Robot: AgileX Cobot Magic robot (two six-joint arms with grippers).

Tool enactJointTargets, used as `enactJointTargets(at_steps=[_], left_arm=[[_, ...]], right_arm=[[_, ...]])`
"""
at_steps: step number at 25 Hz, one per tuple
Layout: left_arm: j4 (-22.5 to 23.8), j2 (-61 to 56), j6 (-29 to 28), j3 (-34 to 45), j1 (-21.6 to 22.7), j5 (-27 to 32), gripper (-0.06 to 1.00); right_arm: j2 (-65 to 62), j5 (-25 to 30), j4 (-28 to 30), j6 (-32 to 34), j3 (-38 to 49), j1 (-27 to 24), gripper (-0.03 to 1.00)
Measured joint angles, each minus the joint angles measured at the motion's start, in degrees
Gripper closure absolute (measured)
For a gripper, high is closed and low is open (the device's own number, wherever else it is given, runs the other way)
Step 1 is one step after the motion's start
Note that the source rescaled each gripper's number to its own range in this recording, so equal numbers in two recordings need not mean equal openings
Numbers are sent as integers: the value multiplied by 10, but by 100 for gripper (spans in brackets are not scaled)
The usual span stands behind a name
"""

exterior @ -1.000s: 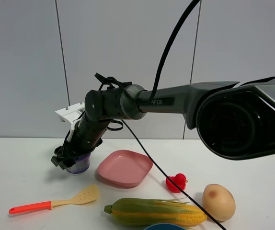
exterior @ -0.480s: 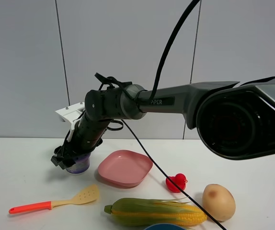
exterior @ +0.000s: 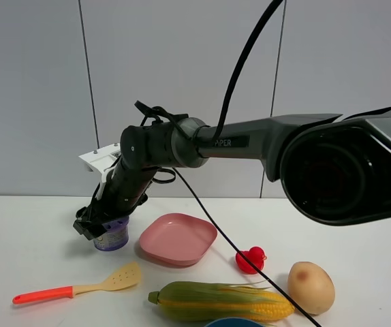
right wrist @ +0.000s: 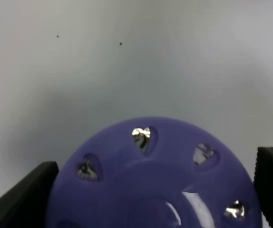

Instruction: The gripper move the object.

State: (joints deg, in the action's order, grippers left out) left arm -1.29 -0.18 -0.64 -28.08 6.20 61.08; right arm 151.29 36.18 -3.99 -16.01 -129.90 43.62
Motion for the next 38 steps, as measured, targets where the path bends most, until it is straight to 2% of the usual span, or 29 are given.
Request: enactJointTargets(at_steps=[10,16,20,22,25,31,34,38], left_arm=[[0,0,0,0,0,0,-6],[0,0,0,0,0,0,-6],[0,0,0,0,0,0,-6],[0,0,0,0,0,0,-6],[0,0,0,0,0,0,-6],[0,0,0,0,0,0,-6],[0,0,0,0,0,0,-6],[0,0,0,0,0,0,-6]], right_arm=[[-117,89,-2,14,0,6,68],[-223,180,9,39,0,14,68],[-277,275,87,100,-2,24,68],[-291,322,163,136,-2,29,68],[-323,336,224,175,13,30,68],[-424,339,225,184,78,24,68],[-476,339,206,184,151,10,68],[-578,337,196,192,305,1,68]])
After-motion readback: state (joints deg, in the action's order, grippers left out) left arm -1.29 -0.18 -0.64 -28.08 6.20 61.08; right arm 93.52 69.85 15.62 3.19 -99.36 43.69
